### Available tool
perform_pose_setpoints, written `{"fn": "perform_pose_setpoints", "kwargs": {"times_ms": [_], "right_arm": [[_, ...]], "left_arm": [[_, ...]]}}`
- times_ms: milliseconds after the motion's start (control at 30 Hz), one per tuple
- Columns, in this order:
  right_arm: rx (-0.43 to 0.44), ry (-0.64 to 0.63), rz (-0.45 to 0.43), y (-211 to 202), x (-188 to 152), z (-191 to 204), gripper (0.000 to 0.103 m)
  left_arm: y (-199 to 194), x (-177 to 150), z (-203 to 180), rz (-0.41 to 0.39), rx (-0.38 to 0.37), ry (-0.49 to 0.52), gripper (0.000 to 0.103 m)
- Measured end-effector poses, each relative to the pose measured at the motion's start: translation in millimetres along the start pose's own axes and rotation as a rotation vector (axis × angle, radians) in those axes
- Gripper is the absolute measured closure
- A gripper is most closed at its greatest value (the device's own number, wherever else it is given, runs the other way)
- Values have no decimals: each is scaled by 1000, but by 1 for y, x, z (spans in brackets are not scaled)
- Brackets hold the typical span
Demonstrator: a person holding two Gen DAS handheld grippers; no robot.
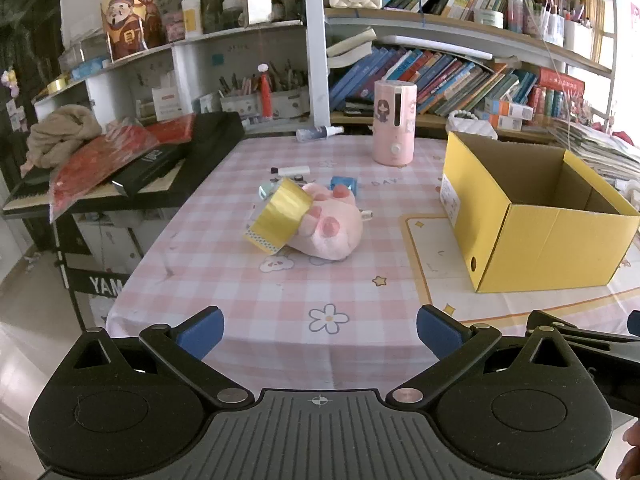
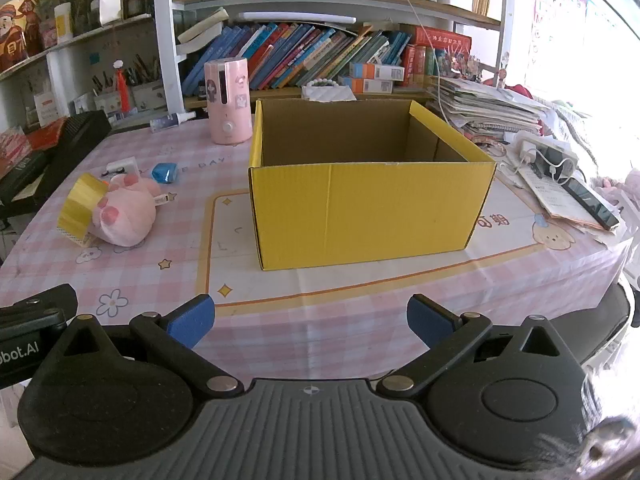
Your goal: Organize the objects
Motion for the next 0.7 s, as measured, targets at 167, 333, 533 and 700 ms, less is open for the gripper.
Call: {"fn": "perform_pose_setpoints", "kwargs": {"times_ms": [167, 333, 533, 700], "right_arm": [[1, -1, 3, 2, 0, 2, 0], [2, -1, 5, 1, 1, -1, 0], [3, -5, 10, 8, -3, 5, 0], [-1, -11, 15, 11, -3, 11, 0]], "left_arm": [[3, -3, -3, 5, 1, 2, 0], [7, -4, -2, 13, -2, -2, 0], [8, -4, 2, 18, -1, -8, 0], [11, -4, 4, 22, -2, -7, 0]]}}
Point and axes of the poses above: each gripper's, at about its wrist camera, not at the fingertips, and y roughly the way its jaws point, z to its left, x to its top, the point moved 6 cm from there along y, roughly the way its jaws point, and after that the axes turned 12 degrees about -z, right-handed, at the moved point
